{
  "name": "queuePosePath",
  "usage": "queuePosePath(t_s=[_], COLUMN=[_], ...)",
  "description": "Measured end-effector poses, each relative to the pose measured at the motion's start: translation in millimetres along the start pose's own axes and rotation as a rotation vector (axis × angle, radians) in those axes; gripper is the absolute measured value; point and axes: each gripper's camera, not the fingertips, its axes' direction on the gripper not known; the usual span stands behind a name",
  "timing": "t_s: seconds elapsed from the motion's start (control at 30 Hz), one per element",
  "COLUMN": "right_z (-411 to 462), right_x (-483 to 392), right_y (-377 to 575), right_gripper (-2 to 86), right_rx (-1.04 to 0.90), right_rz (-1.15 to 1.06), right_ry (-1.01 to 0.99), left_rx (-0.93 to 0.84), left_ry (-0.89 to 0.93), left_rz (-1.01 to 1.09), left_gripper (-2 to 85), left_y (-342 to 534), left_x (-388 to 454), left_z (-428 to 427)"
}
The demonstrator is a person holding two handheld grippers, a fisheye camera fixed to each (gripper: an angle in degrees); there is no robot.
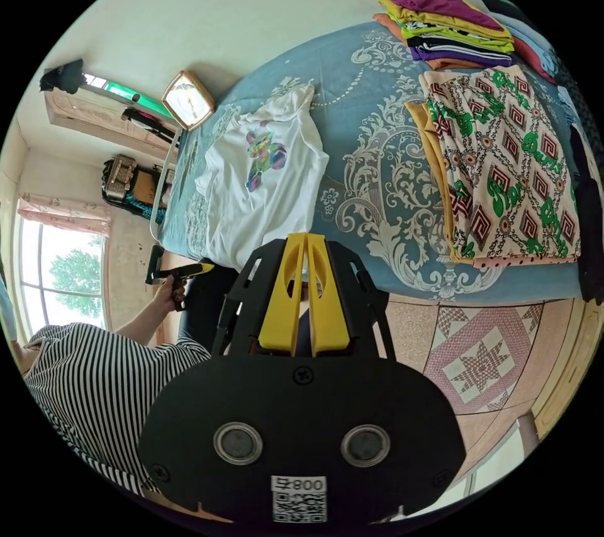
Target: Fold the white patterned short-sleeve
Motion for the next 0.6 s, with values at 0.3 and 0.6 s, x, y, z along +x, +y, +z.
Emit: queuePosePath(t_s=[0.3,0.6], right_z=[-21.7,-53.4], right_x=[12.3,18.3], right_y=[26.0,46.5], right_gripper=[0.3,0.1], right_rx=[0.005,0.028], right_rz=[0.008,-0.003], right_ry=[-0.006,-0.031], left_rx=[-0.187,-0.067], left_ry=[-0.113,0.023], left_rz=[-0.004,0.114], left_gripper=[9.9,2.3], left_y=[-16.0,20.9], left_x=[1.8,17.0], left_z=[49.6,18.6])
